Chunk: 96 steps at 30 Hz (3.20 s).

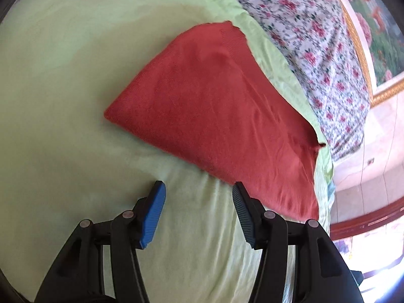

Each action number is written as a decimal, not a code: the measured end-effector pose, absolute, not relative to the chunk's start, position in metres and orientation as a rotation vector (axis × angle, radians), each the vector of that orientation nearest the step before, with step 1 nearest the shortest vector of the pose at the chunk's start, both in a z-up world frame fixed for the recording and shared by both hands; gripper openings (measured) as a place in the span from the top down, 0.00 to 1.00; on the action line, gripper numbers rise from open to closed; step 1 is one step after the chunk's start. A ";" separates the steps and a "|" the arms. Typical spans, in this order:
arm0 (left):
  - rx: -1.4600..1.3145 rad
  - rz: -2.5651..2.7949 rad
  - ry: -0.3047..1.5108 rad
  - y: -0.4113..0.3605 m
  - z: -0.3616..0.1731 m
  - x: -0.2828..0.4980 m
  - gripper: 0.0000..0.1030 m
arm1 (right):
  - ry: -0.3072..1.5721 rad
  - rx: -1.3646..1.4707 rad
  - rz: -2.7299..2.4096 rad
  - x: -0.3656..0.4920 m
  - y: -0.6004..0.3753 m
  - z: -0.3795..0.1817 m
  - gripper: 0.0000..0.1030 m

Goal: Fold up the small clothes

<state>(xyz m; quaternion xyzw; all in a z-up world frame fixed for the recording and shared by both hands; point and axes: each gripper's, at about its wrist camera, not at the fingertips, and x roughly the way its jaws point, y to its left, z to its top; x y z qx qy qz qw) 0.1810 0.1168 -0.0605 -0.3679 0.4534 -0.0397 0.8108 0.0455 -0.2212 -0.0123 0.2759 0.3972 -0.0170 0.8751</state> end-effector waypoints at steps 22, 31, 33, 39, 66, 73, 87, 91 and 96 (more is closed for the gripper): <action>-0.515 -0.019 0.762 0.082 -0.008 0.249 0.88 | 0.791 0.615 -0.023 0.075 -0.252 -0.005 0.38; -0.270 -0.375 0.668 -0.039 0.034 0.255 0.89 | 0.770 0.682 0.016 0.114 -0.305 0.011 0.38; -0.223 -0.434 0.690 -0.067 0.023 0.259 0.89 | 0.774 0.713 0.046 0.128 -0.316 0.013 0.38; -0.136 -0.461 0.795 -0.113 -0.020 0.272 0.90 | 0.835 0.805 0.168 0.193 -0.340 0.007 0.38; -0.069 -0.606 0.739 -0.202 0.003 0.265 0.89 | 0.868 0.477 0.234 0.290 -0.357 0.041 0.86; -0.086 -0.616 0.830 -0.227 -0.026 0.277 0.89 | 0.953 0.452 0.100 0.274 -0.395 0.000 0.86; -0.100 -0.695 0.868 -0.226 -0.023 0.267 0.72 | 0.903 0.484 0.034 0.259 -0.411 -0.005 0.68; -0.138 -0.706 0.895 -0.208 -0.019 0.255 0.69 | 0.909 0.480 0.017 0.246 -0.411 0.002 0.57; -0.177 -0.694 0.907 -0.181 -0.012 0.241 0.66 | 0.888 0.505 -0.008 0.224 -0.413 0.008 0.38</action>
